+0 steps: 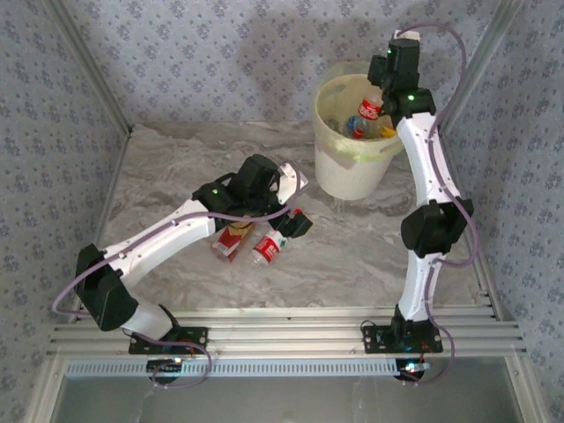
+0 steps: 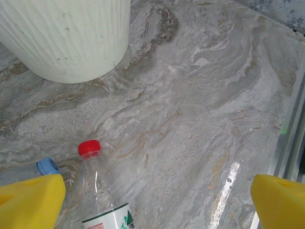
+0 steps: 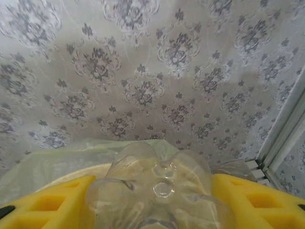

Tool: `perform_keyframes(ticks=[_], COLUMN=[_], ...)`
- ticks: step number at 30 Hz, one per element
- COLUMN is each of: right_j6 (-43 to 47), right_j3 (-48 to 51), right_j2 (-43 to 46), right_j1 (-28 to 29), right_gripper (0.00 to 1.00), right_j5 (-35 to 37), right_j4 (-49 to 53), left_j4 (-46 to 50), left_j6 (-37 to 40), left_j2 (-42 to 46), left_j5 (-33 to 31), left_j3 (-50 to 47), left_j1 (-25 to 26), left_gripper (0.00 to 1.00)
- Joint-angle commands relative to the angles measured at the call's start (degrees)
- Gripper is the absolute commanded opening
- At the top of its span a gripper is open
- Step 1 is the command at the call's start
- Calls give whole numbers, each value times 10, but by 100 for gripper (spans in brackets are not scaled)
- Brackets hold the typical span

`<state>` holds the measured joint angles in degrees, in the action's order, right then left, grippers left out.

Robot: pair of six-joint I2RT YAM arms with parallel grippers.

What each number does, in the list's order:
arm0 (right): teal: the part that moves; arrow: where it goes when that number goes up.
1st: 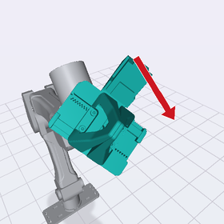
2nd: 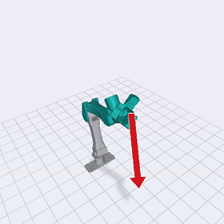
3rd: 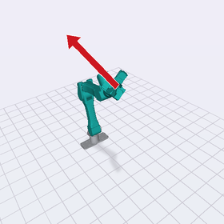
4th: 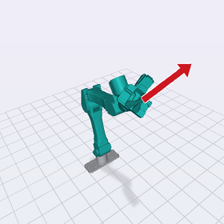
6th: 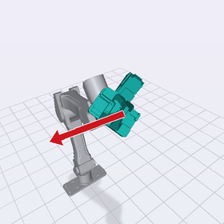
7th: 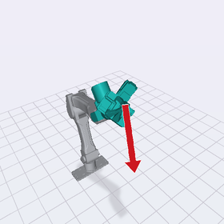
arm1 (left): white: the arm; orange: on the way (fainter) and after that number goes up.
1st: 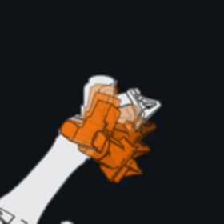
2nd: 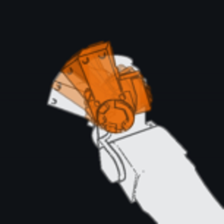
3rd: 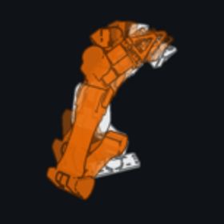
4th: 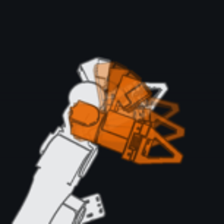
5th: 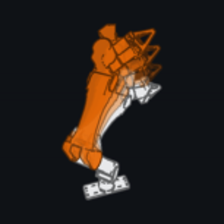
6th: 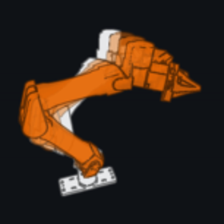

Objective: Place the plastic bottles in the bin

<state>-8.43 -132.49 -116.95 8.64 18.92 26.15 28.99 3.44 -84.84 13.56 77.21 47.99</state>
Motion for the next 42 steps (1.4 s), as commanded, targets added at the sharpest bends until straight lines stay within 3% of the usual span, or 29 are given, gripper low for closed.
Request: perform_keyframes(ticks=[1,19,26,42], right_j6=[27,-12,-49,-55], right_j3=[-12,158,158,233], right_j2=[-16,65,82,224], right_j1=[16,23,12,-11], right_gripper=[46,52,74,90], right_j5=[32,122,90,18], right_j4=[-6,-103,-80,-41], left_j4=[13,17,18,23], left_j6=[-5,-13,-15,-26], left_j2=[-4,-10,-13,-15], left_j5=[-5,-2,0,6], left_j3=[22,23,24,31], left_j1=[-2,-3,-2,-2], left_gripper=[100,100,100,100])
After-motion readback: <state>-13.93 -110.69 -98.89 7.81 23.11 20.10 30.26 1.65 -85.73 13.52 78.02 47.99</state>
